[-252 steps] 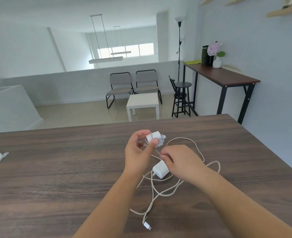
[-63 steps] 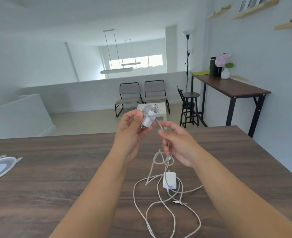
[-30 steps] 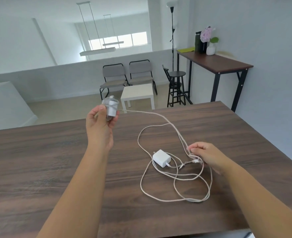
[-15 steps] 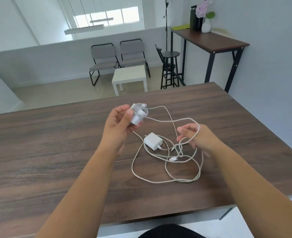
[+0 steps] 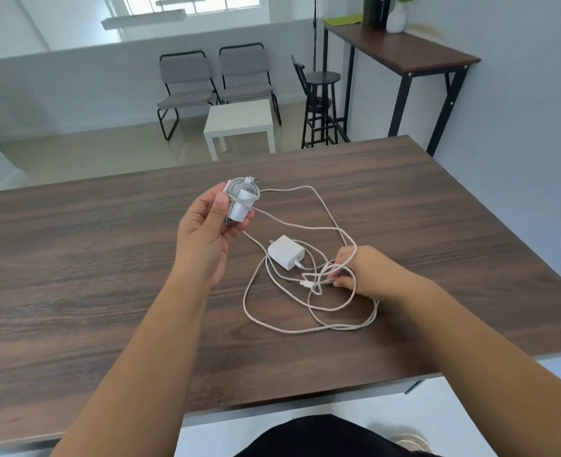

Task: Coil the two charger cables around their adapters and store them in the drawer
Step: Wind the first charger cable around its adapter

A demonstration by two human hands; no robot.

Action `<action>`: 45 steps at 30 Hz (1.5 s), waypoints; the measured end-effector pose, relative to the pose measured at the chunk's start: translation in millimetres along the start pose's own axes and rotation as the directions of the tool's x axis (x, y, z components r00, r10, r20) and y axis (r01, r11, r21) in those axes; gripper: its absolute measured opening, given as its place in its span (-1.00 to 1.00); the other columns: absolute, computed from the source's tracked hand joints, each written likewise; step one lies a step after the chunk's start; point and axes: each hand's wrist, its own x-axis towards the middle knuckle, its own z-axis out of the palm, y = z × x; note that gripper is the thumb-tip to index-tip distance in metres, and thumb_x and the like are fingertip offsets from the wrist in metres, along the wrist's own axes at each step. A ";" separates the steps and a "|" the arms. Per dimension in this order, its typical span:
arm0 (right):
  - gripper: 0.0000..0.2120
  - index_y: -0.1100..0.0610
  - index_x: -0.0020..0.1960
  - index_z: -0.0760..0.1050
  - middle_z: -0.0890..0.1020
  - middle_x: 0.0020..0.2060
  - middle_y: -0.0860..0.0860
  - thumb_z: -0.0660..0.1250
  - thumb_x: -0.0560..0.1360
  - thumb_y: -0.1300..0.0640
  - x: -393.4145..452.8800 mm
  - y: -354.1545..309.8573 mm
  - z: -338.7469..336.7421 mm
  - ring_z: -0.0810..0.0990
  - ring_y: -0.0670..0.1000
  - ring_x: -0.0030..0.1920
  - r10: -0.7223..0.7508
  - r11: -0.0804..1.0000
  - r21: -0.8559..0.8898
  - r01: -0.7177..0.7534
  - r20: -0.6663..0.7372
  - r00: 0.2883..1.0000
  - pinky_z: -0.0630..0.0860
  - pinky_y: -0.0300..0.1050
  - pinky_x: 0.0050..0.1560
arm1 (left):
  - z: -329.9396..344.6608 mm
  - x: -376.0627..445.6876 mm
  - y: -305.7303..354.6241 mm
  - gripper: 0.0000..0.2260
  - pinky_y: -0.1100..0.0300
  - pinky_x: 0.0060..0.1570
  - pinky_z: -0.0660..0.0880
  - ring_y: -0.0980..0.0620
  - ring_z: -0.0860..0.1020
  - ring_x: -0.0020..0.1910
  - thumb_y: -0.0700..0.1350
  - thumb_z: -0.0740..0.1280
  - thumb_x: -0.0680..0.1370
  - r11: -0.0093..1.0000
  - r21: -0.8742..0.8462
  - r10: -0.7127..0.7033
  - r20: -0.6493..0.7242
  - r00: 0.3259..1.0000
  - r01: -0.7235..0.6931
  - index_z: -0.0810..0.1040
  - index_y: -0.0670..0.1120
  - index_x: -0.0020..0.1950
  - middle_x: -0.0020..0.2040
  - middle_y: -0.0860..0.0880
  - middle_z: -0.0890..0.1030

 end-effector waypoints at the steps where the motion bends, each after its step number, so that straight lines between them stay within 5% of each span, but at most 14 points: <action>1: -0.90 0.09 -0.05 0.68 0.53 -0.17 -0.11 0.43 0.45 0.15 0.2 -0.4 -2.5 0.58 -0.04 -0.07 -0.012 1.000 -0.016 0.012 -0.004 1.000 0.47 -0.24 0.03 | -1.8 0.1 -0.3 -0.75 0.17 -0.08 0.62 -0.08 0.66 -0.06 -0.15 0.22 0.64 0.999 0.029 0.015 0.000 1.000 -0.015 0.47 -0.20 0.29 0.13 -0.15 0.63; 5: -0.82 0.06 0.08 0.67 0.61 -0.12 -0.14 0.36 0.52 0.20 -6.8 1.9 -18.6 0.57 -0.10 -0.08 -0.098 0.995 -0.038 0.094 -0.094 0.991 0.29 -0.48 -0.09 | -16.8 4.5 4.7 -0.83 0.17 -0.09 0.61 -0.04 0.66 -0.08 -0.15 0.23 0.64 0.993 0.099 0.064 -0.052 0.997 -0.058 0.52 -0.12 0.19 0.15 -0.15 0.61; 9: -0.66 0.02 0.29 0.54 0.59 -0.02 -0.11 0.20 0.58 0.26 -15.0 17.9 -27.6 0.55 -0.05 0.07 0.150 0.988 -0.005 -0.153 -0.157 0.976 0.37 -0.32 0.05 | -34.2 10.1 15.1 -0.81 0.18 -0.06 0.60 -0.13 0.63 0.02 -0.14 0.24 0.64 0.994 0.086 0.082 -0.112 0.990 -0.073 0.51 -0.12 0.22 0.21 -0.19 0.59; 12: -0.44 -0.02 0.50 0.25 0.38 0.36 0.07 0.17 0.53 0.28 -11.9 20.6 -26.5 0.40 0.14 0.32 0.376 0.924 -0.067 -0.376 -0.014 0.926 0.32 -0.08 0.33 | -31.9 7.9 19.5 -0.81 0.20 -0.08 0.60 -0.12 0.64 -0.01 -0.14 0.23 0.64 0.995 0.076 0.073 -0.105 0.992 -0.066 0.50 -0.13 0.23 0.19 -0.17 0.60; 15: -0.32 -0.10 0.53 0.12 0.23 0.46 -0.04 0.17 0.47 0.25 -3.3 -5.1 -33.0 0.23 0.16 0.37 0.339 0.941 0.022 -0.338 -0.042 0.940 0.19 0.04 0.42 | -20.1 0.7 18.3 -0.80 0.22 -0.13 0.59 -0.13 0.63 -0.01 -0.13 0.24 0.62 0.997 0.061 0.047 -0.041 0.998 -0.044 0.51 -0.13 0.21 0.17 -0.17 0.61; 19: -0.39 -0.20 0.48 0.22 0.26 0.36 -0.23 0.20 0.52 0.23 4.1 -62.2 -55.8 0.12 -0.10 0.44 0.177 0.832 0.550 -0.072 -0.140 0.974 0.13 -0.03 0.43 | 0.9 -13.0 16.4 -0.75 0.21 -0.14 0.60 -0.10 0.67 -0.07 -0.06 0.33 0.53 0.999 0.054 -0.008 0.091 0.996 0.004 0.54 -0.11 0.17 0.05 -0.08 0.68; 21: -0.42 -0.17 0.47 0.27 0.28 0.39 -0.24 0.24 0.53 0.23 11.8 -82.5 -57.7 0.20 -0.22 0.41 0.066 0.771 0.636 0.027 -0.122 0.990 0.19 -0.18 0.38 | 8.4 -17.7 16.8 -0.72 0.21 -0.15 0.60 -0.07 0.68 -0.10 -0.06 0.31 0.48 0.999 0.047 -0.026 0.135 0.990 0.020 0.54 -0.10 0.16 0.01 -0.03 0.70; 24: -0.56 -0.05 0.36 0.40 0.51 0.27 -0.13 0.27 0.54 0.27 25.6 -100.0 -48.1 0.43 -0.26 0.25 -0.033 0.754 0.647 0.108 -0.128 0.991 0.35 -0.37 0.20 | 13.4 -21.0 19.9 -0.71 0.20 -0.13 0.60 -0.07 0.66 -0.08 -0.06 0.30 0.47 0.999 0.040 -0.023 0.176 0.984 0.017 0.53 -0.10 0.17 0.02 -0.02 0.70; 26: -0.67 0.06 0.29 0.48 0.65 -0.05 -0.04 0.26 0.56 0.28 30.4 -107.4 -40.0 0.59 -0.22 -0.06 -0.028 0.738 0.663 0.129 -0.161 0.987 0.42 -0.37 -0.04 | 11.7 -20.9 22.7 -0.71 0.20 -0.13 0.59 -0.07 0.65 -0.06 -0.07 0.30 0.48 0.999 0.049 -0.019 0.182 0.983 0.010 0.53 -0.10 0.18 0.03 -0.04 0.69; 28: -0.76 0.07 0.20 0.52 0.61 -0.37 -0.17 0.22 0.60 0.27 29.2 -111.6 -34.2 0.52 -0.22 -0.37 -0.009 0.710 0.687 0.151 -0.207 0.978 0.38 -0.41 -0.28 | 7.6 -20.0 25.1 -0.71 0.19 -0.11 0.59 -0.06 0.65 -0.05 -0.06 0.31 0.48 0.997 0.076 -0.011 0.174 0.985 -0.002 0.53 -0.08 0.19 0.06 -0.06 0.68; 31: -0.75 -0.05 0.22 0.54 0.53 -0.41 -0.44 0.19 0.63 0.16 23.2 -114.4 -29.4 0.50 -0.33 -0.35 -0.035 0.848 0.497 0.183 -0.292 0.956 0.35 -0.47 -0.29 | 2.4 -19.8 25.3 -0.72 0.17 -0.11 0.59 -0.01 0.65 -0.05 -0.08 0.37 0.47 0.984 0.168 0.027 0.140 0.990 -0.051 0.54 -0.06 0.17 0.09 -0.09 0.64; 36: -0.78 0.05 -0.13 0.55 0.45 -0.48 -0.13 0.19 0.61 0.06 16.2 -116.2 -34.2 0.42 -0.11 -0.39 -0.174 0.975 0.077 0.207 -0.311 0.934 0.26 -0.20 -0.34 | -2.1 -24.7 15.5 -0.78 -0.09 0.02 0.61 -0.06 0.68 -0.11 -0.19 0.43 0.50 0.900 0.402 0.123 0.129 0.984 -0.165 0.57 0.01 0.12 0.12 -0.01 0.65; 41: -0.60 0.22 -0.15 0.60 0.41 -0.45 0.01 0.21 0.60 -0.08 11.7 -116.3 -33.2 0.35 -0.11 -0.40 0.041 0.843 0.523 0.124 -0.293 0.955 0.29 -0.14 -0.29 | -1.3 -29.6 15.4 -0.70 -0.26 0.09 0.54 -0.32 0.62 -0.03 -0.10 0.52 0.42 0.866 0.431 0.189 0.189 0.964 -0.254 0.61 0.05 0.13 0.07 0.00 0.68; 45: -0.62 0.16 -0.08 0.67 0.41 -0.42 0.18 0.33 0.51 -0.16 8.7 -118.8 -32.7 0.33 -0.03 -0.38 0.049 0.708 0.682 0.184 -0.307 0.951 0.25 -0.12 -0.31 | 5.2 -35.7 12.5 -0.63 -0.02 0.06 0.60 -0.12 0.68 -0.05 -0.18 0.54 0.36 0.922 0.314 0.191 0.142 0.971 -0.227 0.63 -0.02 0.14 0.08 -0.14 0.67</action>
